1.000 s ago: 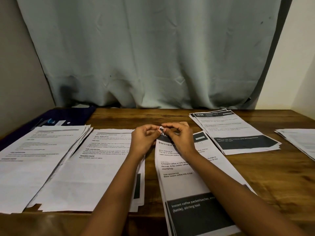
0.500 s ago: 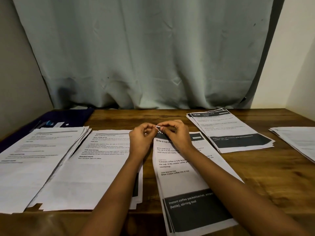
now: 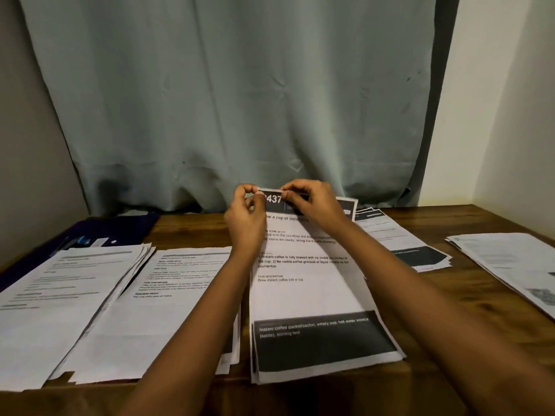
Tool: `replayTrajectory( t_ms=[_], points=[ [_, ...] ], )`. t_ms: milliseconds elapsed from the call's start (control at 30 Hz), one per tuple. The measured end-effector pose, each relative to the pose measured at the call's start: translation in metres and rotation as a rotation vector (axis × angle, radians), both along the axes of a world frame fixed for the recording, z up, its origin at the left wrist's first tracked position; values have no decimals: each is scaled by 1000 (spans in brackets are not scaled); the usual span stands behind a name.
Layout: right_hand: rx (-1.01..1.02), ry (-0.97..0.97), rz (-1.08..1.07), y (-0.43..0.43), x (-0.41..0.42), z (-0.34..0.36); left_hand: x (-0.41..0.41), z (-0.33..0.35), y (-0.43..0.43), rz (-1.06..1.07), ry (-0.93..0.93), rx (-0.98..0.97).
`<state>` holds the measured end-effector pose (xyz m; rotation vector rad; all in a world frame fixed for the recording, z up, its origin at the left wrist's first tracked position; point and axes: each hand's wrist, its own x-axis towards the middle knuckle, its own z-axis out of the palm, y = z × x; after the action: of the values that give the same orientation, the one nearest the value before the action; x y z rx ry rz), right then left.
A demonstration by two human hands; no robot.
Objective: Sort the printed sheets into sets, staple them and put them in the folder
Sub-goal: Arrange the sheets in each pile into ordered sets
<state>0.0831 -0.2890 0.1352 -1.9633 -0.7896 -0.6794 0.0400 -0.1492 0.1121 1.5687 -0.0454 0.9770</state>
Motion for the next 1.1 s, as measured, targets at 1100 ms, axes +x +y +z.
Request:
replayTrajectory(
  t_ms=[1100],
  points=[
    [622, 241, -45, -56, -23, -24, -3, 73, 6, -68, -247, -118]
  ],
)
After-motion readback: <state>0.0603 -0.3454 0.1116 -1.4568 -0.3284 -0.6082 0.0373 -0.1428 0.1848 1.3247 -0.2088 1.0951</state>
